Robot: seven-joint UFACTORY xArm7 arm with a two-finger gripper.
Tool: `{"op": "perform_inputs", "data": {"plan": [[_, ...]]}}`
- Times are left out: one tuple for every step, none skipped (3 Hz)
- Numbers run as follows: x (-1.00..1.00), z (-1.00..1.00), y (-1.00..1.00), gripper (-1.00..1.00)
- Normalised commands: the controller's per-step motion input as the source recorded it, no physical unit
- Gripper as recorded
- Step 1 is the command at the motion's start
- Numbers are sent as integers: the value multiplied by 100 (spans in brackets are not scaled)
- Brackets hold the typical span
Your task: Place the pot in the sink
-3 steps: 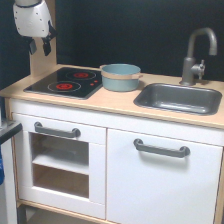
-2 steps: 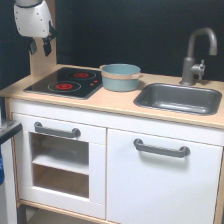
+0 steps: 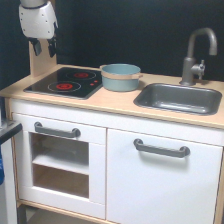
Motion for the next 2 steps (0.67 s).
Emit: {"op": "perform_inputs", "data": {"plan": [[73, -2, 15, 100], [83, 2, 24, 100]]}}
